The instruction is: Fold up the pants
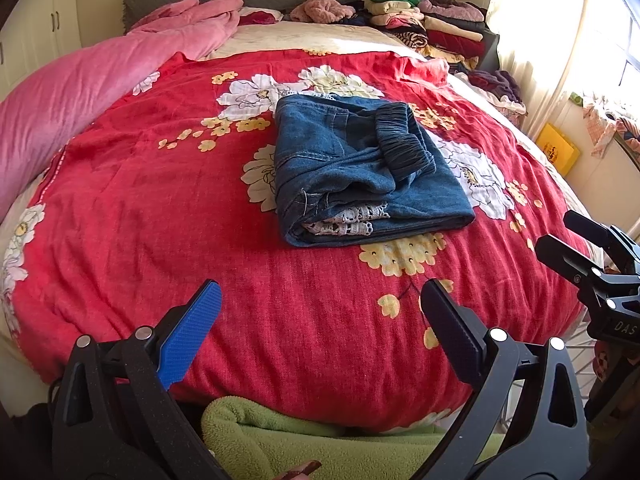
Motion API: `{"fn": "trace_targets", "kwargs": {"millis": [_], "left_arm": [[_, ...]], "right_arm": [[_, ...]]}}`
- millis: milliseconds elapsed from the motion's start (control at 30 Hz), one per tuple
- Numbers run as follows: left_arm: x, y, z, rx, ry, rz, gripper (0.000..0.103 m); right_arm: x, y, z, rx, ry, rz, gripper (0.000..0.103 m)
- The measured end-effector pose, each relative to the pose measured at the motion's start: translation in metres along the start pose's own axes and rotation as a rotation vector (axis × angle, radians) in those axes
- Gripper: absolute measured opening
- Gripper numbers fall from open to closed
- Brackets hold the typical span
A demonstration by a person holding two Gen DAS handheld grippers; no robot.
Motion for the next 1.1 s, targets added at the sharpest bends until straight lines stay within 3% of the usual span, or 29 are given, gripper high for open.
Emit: {"fn": "trace_targets", "kwargs": {"millis": [1100], "left_arm": [[-0.0041, 0.0034, 0.0092, -0.022, -0.031, 0.005, 0.094]], "right_arm": [[0.0005, -0.0009, -0.0028, 0.005, 0.011, 0.001, 0.098]]}}
Point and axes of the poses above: each gripper's, at about its wrist camera, not at the fingertips, and x roughly the way its jaws point, z to its left, y to its underside, the point moved 6 cm from there along x, roughly the way its jaws point, and after that the axes turned 11 degrees about y, right-handed, at the moved point
